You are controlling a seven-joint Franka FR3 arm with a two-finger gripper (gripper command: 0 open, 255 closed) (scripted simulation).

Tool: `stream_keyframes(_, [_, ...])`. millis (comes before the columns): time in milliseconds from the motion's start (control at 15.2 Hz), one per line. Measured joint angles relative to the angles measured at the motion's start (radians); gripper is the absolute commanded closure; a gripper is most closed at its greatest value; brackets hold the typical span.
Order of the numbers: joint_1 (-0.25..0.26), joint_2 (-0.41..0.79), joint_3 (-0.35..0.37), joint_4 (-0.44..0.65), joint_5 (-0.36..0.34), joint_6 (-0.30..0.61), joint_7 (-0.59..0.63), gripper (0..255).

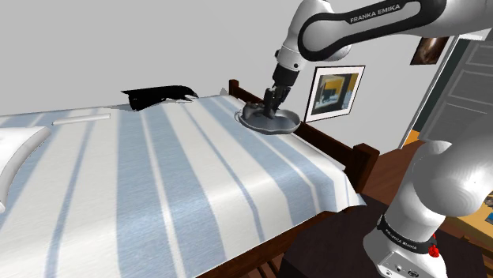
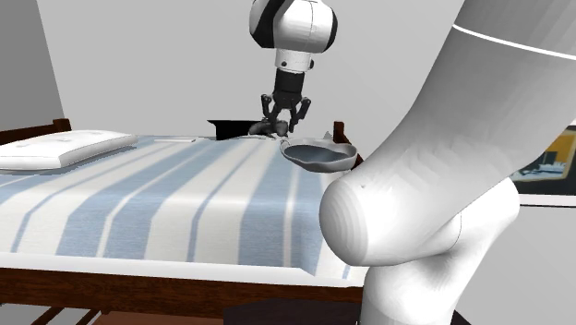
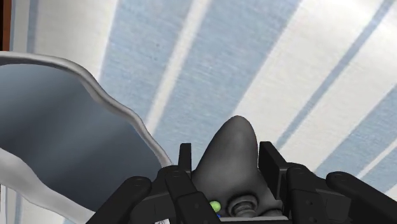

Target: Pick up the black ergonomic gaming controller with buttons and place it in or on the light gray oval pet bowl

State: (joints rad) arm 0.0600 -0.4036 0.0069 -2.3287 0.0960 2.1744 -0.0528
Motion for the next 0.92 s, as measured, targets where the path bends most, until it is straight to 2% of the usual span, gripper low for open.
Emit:
stream_keyframes(330, [-0.004, 0.001, -0.008, 0.053, -0.003, -0.053, -0.006, 255])
stream_keyframes(660, [-0.036, 0.057, -0.088, 0.114, -0.004, -0.068, -0.114, 255])
stream_keyframes(924, [-0.061, 0.143, -0.154, 0.206, 0.008, -0.083, -0.210, 255])
